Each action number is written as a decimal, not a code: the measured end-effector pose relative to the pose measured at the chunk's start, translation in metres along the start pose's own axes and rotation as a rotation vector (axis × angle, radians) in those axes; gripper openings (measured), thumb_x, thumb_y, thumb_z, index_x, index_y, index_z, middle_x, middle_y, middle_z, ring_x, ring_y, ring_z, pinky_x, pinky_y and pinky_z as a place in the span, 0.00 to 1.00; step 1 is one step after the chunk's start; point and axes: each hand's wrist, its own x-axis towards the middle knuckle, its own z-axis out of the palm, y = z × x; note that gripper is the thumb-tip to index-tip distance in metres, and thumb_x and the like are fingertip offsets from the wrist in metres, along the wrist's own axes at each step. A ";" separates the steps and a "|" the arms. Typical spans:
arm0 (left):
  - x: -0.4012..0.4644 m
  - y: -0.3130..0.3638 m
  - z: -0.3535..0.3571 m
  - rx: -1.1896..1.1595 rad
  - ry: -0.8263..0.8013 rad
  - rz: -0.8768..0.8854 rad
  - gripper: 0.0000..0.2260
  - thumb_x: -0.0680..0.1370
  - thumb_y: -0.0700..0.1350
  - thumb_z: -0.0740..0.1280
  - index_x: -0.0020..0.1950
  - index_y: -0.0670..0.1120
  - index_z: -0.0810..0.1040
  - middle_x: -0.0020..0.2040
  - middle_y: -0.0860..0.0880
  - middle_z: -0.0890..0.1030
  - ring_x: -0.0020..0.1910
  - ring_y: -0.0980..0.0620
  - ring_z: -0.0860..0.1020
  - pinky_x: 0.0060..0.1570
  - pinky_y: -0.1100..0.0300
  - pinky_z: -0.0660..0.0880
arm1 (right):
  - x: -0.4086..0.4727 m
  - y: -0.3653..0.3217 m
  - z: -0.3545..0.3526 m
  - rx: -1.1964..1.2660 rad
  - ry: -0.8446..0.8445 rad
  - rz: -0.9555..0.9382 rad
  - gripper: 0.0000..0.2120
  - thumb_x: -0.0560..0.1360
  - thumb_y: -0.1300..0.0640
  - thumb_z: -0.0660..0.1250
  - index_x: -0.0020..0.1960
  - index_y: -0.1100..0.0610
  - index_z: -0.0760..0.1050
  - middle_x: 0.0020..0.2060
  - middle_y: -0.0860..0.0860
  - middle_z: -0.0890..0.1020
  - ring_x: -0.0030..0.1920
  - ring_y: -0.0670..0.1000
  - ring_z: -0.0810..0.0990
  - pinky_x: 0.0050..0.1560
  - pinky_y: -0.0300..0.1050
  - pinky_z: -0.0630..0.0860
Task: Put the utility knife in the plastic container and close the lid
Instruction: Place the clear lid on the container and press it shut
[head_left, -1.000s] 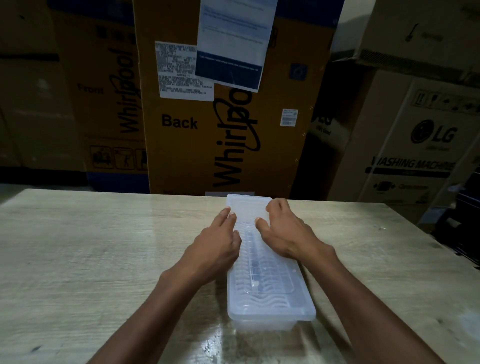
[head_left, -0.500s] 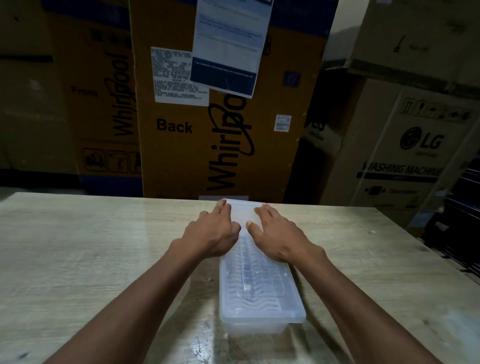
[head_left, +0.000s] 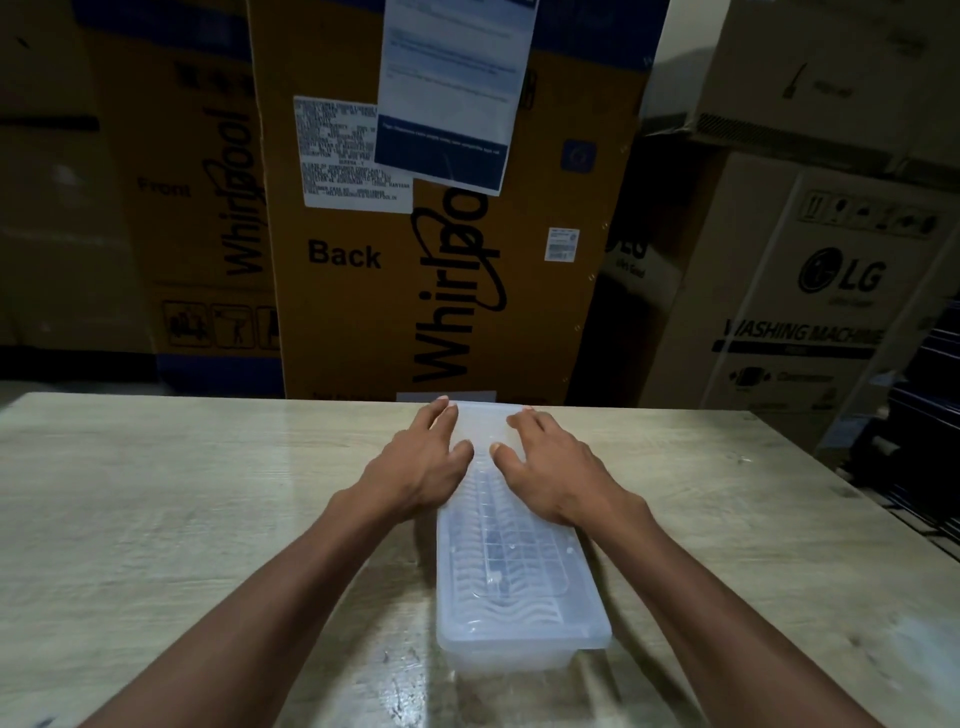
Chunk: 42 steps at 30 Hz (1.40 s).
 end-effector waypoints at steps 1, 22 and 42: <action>-0.002 0.000 0.000 0.001 0.036 0.003 0.27 0.83 0.56 0.52 0.80 0.48 0.55 0.83 0.49 0.53 0.78 0.42 0.61 0.74 0.42 0.64 | -0.001 -0.001 0.000 -0.001 0.013 0.005 0.29 0.81 0.39 0.53 0.78 0.50 0.59 0.80 0.50 0.61 0.74 0.56 0.68 0.69 0.57 0.69; -0.085 0.037 0.001 0.245 0.178 0.065 0.21 0.83 0.51 0.52 0.72 0.45 0.69 0.76 0.45 0.70 0.78 0.48 0.64 0.76 0.50 0.62 | -0.068 -0.022 -0.006 -0.061 0.040 -0.158 0.25 0.83 0.47 0.54 0.77 0.57 0.63 0.79 0.55 0.64 0.79 0.54 0.61 0.77 0.51 0.58; 0.010 0.031 -0.004 0.449 0.017 0.241 0.22 0.81 0.54 0.52 0.73 0.46 0.67 0.78 0.46 0.65 0.76 0.43 0.59 0.72 0.43 0.60 | -0.074 -0.022 -0.002 -0.007 0.402 -0.325 0.10 0.77 0.54 0.64 0.54 0.56 0.80 0.48 0.50 0.82 0.47 0.49 0.77 0.49 0.43 0.75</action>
